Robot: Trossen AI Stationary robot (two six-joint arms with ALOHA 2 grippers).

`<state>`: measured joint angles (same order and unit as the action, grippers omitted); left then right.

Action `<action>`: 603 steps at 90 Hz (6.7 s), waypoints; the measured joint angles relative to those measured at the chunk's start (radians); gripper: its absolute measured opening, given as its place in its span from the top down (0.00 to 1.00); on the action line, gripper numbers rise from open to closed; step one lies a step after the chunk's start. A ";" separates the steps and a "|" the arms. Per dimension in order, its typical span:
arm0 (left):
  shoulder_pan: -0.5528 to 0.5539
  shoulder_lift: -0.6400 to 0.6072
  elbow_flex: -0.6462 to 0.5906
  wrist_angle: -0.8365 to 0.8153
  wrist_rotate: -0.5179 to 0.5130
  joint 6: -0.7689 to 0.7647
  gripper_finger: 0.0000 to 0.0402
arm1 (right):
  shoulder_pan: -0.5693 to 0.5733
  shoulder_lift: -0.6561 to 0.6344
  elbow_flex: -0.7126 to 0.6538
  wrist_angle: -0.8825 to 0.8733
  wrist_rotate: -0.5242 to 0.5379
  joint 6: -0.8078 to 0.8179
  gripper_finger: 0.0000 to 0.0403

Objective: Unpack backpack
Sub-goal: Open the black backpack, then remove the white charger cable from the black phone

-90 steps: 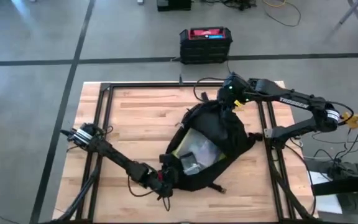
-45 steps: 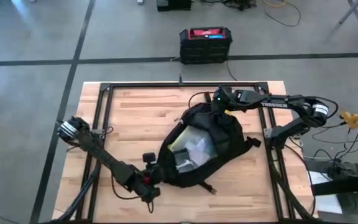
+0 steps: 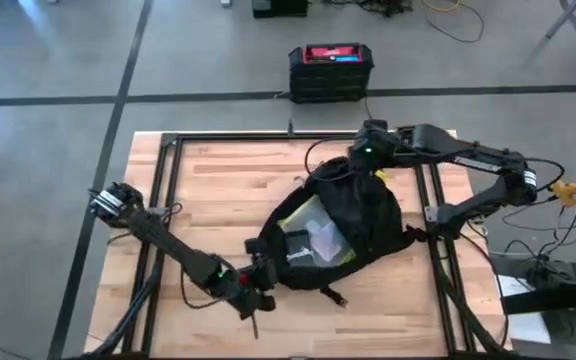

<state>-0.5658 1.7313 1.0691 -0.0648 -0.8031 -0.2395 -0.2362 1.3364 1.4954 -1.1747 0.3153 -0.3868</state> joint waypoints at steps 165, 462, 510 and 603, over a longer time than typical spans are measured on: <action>0.473 0.252 0.219 0.561 0.650 0.403 0.80 | 0.308 -0.107 -0.260 0.029 0.035 0.412 0.60; 0.412 -0.227 0.053 -0.359 0.470 0.126 1.00 | 0.383 -0.130 -0.744 0.470 -0.016 0.787 0.66; 0.319 -0.391 -0.090 -0.317 0.394 -0.006 1.00 | 0.383 -0.156 -0.672 0.493 -0.005 0.726 0.59; 0.094 -0.427 -0.496 0.214 0.218 -0.120 1.00 | 0.398 -0.144 -0.534 0.269 -0.256 0.719 0.44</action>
<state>-0.4714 1.3045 0.5734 0.1496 -0.5849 -0.3596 0.1619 1.1919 0.9611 -0.9054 0.0589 0.3320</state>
